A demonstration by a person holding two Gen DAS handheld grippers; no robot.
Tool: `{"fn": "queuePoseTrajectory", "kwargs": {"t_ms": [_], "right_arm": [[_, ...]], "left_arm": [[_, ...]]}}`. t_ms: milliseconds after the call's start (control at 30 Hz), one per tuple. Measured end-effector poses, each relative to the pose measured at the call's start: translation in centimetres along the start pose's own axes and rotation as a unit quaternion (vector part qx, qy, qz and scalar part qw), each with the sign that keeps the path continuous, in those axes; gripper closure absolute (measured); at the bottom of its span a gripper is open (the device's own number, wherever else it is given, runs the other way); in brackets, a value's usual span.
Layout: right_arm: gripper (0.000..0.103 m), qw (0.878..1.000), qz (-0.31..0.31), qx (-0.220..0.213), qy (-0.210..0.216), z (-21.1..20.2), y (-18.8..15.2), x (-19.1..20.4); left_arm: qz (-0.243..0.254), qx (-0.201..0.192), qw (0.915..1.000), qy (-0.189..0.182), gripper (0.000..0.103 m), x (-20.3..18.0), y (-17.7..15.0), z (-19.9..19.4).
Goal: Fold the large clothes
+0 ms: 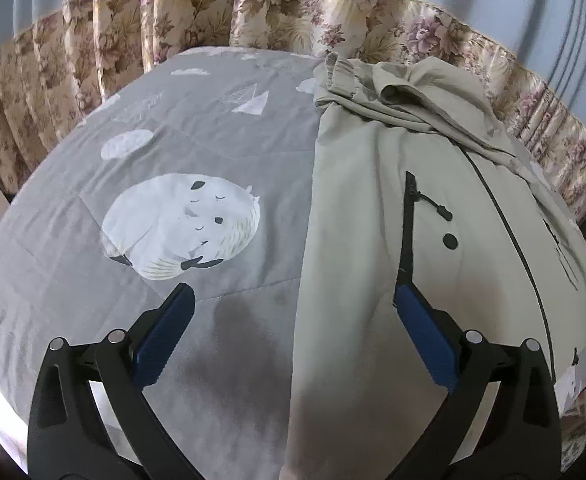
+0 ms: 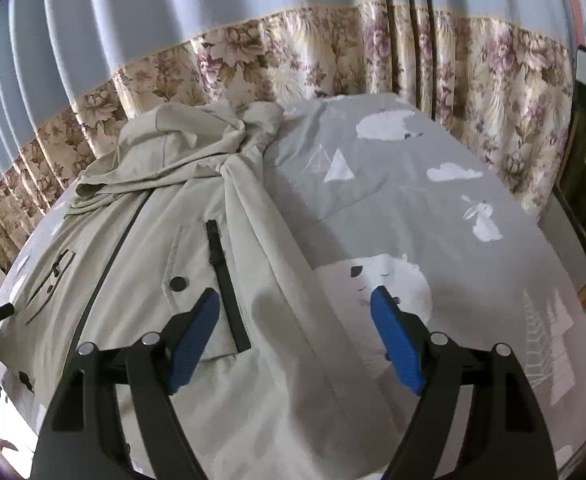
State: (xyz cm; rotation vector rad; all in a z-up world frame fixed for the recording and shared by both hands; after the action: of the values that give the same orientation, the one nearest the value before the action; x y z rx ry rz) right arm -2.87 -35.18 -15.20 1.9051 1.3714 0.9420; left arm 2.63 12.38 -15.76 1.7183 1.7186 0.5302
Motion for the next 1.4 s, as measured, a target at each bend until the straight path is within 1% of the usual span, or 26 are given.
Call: {"fn": "queuePoseTrajectory", "kwargs": {"t_ms": [100,167,233,300,400,500,567,733,800,833,867,900,933,967,1000,1033,1067,1133,1200,1333,1400], "right_arm": [[0.025,1.0,0.002,-0.018,-0.011,-0.8,0.0,-0.3],[0.026,1.0,0.001,-0.022,-0.011,-1.2,-0.2,-0.3],[0.027,1.0,-0.002,-0.023,-0.017,-1.5,-0.5,0.0],[0.03,1.0,-0.007,-0.02,-0.018,-1.8,-0.8,0.3],[0.031,0.999,-0.025,-0.016,-0.027,-2.5,-1.3,0.7],[0.031,0.999,-0.035,-0.003,-0.04,-2.8,-1.7,0.4],[0.031,0.999,-0.034,0.008,-0.042,-2.7,-1.9,0.0],[0.031,0.998,-0.042,0.039,-0.041,-2.6,-2.9,-0.7],[0.031,0.997,-0.041,0.048,-0.039,-2.8,-3.2,-1.2],[0.031,0.997,-0.041,0.055,-0.039,-2.8,-3.4,-1.6],[0.035,0.997,-0.038,0.066,-0.034,-2.5,-3.5,-2.2],[0.05,0.997,-0.034,0.068,-0.026,-2.3,-3.5,-2.3],[0.058,0.997,-0.027,0.071,-0.01,-2.1,-3.4,-2.4],[0.061,0.996,-0.018,0.083,0.009,-1.7,-3.5,-2.3],[0.068,0.996,-0.02,0.089,0.009,-1.4,-3.6,-2.1],[0.072,0.995,-0.026,0.095,0.011,-1.1,-3.8,-1.9],[0.077,0.994,-0.027,0.102,0.021,-0.7,-3.9,-1.7],[0.083,0.993,-0.02,0.106,0.04,-0.6,-3.7,-1.6],[0.09,0.993,-0.014,0.094,0.065,-1.2,-2.7,-1.4],[0.091,0.993,-0.012,0.062,0.098,-2.3,0.7,-0.7],[0.091,0.993,-0.019,0.045,0.107,-2.4,3.0,0.0]], "left_arm": [[0.007,-0.006,0.9999,-0.013,0.003,-0.2,-0.3,-0.5],[0.006,-0.004,0.9998,-0.02,0.003,-0.4,-0.4,-0.4],[0.008,-0.002,0.9993,-0.036,0.003,-0.8,-0.7,-0.4],[0.019,0.001,0.9991,-0.037,0.003,-1.4,-1.1,-0.2],[0.033,0.009,0.9987,-0.038,0.004,-2.0,-2.0,-0.1],[0.022,0.018,0.9984,-0.049,0.006,-2.0,-3.0,-0.4],[0.027,0.016,0.9985,-0.046,0.009,-2.2,-3.4,-0.9],[0.045,0.026,0.9967,-0.062,0.022,-3.7,-4.2,-1.6],[0.06,0.03,0.9959,-0.061,0.026,-4.7,-4.1,-1.6],[0.063,0.032,0.9957,-0.061,0.029,-4.9,-4.0,-1.5],[0.067,0.034,0.9954,-0.06,0.034,-5.2,-3.9,-1.3],[0.071,0.035,0.995,-0.062,0.051,-5.4,-3.7,-1.2],[0.075,0.036,0.9945,-0.064,0.065,-5.6,-3.6,-1.1],[0.078,0.04,0.994,-0.066,0.073,-5.7,-3.4,-1.0],[0.08,0.044,0.9936,-0.067,0.076,-5.8,-3.2,-0.9],[0.083,0.048,0.9929,-0.07,0.083,-5.8,-3.1,-0.9],[0.083,0.049,0.9925,-0.075,0.089,-5.8,-2.9,-1.0],[0.073,0.053,0.9906,-0.103,0.095,-5.8,-2.2,-1.5],[0.079,0.049,0.9893,-0.112,0.097,-6.1,-1.2,-2.1],[0.097,0.03,0.9865,-0.129,0.097,-7.1,1.4,-3.4],[0.092,0.019,0.9851,-0.144,0.097,-7.3,3.6,-3.8]]}}
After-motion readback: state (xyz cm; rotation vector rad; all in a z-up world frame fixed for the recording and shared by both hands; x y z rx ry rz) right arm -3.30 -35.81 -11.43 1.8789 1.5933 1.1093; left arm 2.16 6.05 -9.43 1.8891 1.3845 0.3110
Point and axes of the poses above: each gripper's, at about its wrist camera, not at the fingertips, and z roughly the way its jaws point, x to its left, y to its top, the point moved 2 cm from there along z, roughly the way its jaws point, and after that the axes turned 5 degrees about -x, right-handed, at the moved point
